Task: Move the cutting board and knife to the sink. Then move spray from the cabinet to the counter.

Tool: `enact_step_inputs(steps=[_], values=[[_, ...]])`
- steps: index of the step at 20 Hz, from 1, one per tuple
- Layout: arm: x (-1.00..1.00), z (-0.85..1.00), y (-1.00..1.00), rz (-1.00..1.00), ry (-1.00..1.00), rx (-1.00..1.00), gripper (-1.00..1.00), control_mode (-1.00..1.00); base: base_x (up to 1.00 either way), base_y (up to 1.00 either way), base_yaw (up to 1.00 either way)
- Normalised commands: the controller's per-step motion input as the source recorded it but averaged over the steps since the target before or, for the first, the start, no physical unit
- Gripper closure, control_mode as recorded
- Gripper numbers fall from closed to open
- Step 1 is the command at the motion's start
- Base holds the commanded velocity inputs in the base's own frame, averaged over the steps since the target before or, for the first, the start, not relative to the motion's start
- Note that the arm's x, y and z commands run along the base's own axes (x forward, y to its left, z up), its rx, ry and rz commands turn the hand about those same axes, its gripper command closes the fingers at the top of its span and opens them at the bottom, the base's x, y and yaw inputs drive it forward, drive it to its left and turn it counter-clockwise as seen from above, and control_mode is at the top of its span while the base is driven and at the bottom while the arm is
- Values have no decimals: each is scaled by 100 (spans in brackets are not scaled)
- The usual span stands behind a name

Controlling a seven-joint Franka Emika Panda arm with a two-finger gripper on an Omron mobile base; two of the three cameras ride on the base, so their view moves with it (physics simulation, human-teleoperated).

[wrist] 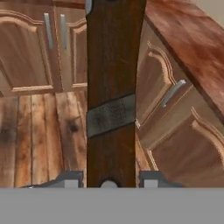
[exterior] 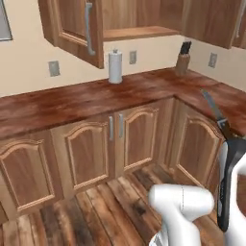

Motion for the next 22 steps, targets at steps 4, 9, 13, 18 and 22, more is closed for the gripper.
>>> enact_step_inputs(steps=[4,9,13,18,22], values=[[0,0,0,0,0,0,100,100,0,-10,92],[0,0,0,0,0,0,100,100,0,-16,91],[0,0,0,0,0,0,100,100,0,-13,88],[0,0,0,0,0,0,100,100,35,-9,64],[0,0,0,0,0,0,100,100,92,-5,39]])
